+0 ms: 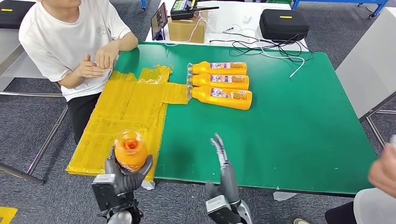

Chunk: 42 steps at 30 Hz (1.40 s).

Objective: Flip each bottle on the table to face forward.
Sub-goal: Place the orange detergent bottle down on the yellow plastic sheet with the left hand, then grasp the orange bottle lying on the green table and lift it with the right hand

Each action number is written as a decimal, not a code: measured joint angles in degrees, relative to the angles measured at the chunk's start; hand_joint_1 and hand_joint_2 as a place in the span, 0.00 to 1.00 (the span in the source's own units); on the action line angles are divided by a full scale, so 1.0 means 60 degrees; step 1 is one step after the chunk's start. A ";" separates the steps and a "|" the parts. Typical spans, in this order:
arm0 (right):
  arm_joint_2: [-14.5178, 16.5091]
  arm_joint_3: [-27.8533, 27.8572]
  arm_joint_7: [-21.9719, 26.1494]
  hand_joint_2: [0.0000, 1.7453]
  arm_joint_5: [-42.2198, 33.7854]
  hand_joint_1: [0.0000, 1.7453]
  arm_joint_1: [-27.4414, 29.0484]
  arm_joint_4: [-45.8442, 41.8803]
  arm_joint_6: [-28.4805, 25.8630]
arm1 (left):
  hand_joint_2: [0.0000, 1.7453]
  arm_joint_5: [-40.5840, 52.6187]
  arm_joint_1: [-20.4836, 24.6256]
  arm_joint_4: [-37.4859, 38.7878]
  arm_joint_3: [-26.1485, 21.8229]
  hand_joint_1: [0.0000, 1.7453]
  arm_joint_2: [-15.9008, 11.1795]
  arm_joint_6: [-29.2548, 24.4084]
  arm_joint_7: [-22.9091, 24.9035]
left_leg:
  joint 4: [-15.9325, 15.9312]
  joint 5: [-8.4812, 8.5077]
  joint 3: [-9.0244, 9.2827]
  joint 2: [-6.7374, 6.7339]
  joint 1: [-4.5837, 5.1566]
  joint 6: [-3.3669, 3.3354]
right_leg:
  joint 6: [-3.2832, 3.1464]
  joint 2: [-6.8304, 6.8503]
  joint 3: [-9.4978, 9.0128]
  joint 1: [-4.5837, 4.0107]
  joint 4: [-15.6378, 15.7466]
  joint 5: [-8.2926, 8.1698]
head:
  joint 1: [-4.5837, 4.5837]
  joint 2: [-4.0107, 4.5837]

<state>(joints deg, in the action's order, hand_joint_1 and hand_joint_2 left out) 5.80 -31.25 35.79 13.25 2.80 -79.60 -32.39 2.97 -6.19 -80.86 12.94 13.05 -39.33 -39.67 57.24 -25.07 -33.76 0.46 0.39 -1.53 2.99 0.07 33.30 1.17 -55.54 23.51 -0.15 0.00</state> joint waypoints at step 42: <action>0.0917 0.0971 0.0263 0.00 -0.0532 0.00 -0.0313 0.0239 0.1465 | 0.00 0.6287 0.4968 0.7585 -0.2092 0.00 -0.0975 0.4866 0.3028 | -0.0027 -0.0110 0.0435 0.0189 0.0004 0.0032 | -0.0056 0.0155 -0.0404 -0.0002 0.0001 0.0253 | -0.0001 -0.0002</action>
<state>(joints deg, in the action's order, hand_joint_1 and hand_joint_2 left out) 11.30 -25.42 37.36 10.06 0.92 -78.16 -23.60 40.69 23.62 -35.35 0.39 7.20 -10.13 -21.50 57.08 -25.74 -31.15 1.60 0.42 -1.34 2.66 1.00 30.88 1.16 -55.54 25.03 -0.16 -0.01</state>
